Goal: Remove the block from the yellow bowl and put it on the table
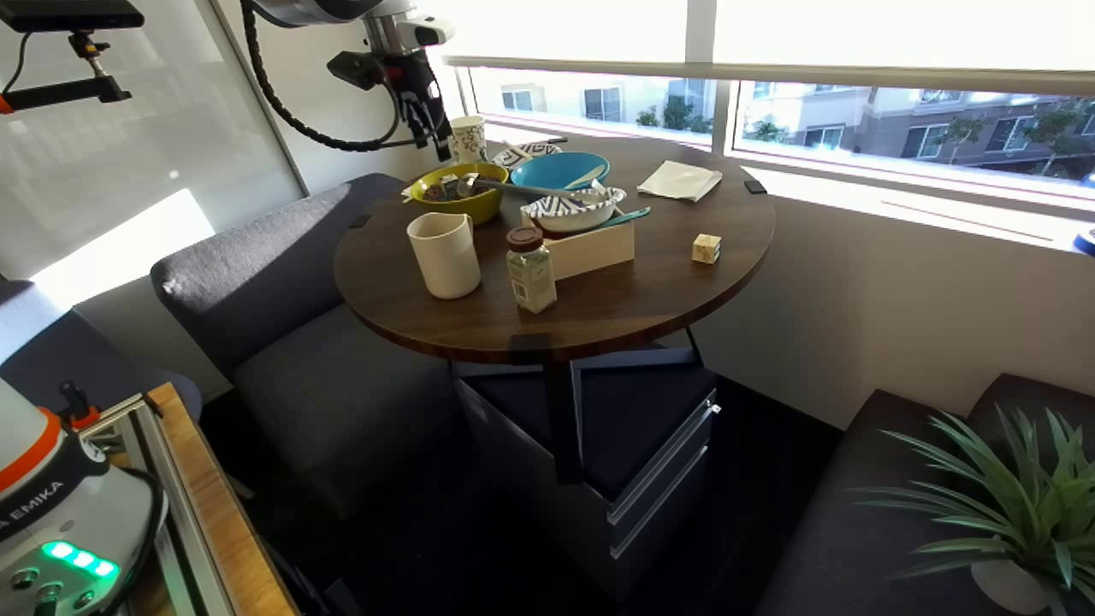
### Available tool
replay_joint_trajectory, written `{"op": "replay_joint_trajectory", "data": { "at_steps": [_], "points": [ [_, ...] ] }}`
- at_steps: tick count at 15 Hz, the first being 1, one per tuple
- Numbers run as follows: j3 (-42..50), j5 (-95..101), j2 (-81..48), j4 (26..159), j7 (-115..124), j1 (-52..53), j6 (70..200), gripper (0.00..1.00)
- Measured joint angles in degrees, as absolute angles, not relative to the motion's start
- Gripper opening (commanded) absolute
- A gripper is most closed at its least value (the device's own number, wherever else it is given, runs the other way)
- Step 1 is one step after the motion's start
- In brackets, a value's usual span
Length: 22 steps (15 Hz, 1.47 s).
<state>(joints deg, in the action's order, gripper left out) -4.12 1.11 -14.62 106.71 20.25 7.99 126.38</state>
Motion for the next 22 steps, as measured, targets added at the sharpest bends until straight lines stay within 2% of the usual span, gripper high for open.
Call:
{"op": "replay_joint_trajectory", "data": {
  "at_steps": [2, 7, 8, 11, 14, 18, 22],
  "points": [
    [-4.12, 1.02, -15.98, 106.53, 20.27, 7.99, 127.14, 0.68],
    [-3.87, 1.09, -17.77, 105.87, 21.08, 8.05, 127.73, 0.45],
    [-3.85, 1.09, -18.01, 105.63, 21.21, 8.06, 127.73, 0.48],
    [-3.79, 1.15, -18.59, 105.09, 21.42, 8.11, 127.73, 0.43],
    [-3.51, 1.39, -18.96, 104.95, 22.04, 8.29, 127.73, 0.42],
    [-3.22, 1.68, -19.41, 104.93, 23.23, 8.52, 127.73, 0.34],
    [-2.82, 1.86, -19.46, 104.93, 24.19, 8.83, 127.73, 0.41]
  ]
}}
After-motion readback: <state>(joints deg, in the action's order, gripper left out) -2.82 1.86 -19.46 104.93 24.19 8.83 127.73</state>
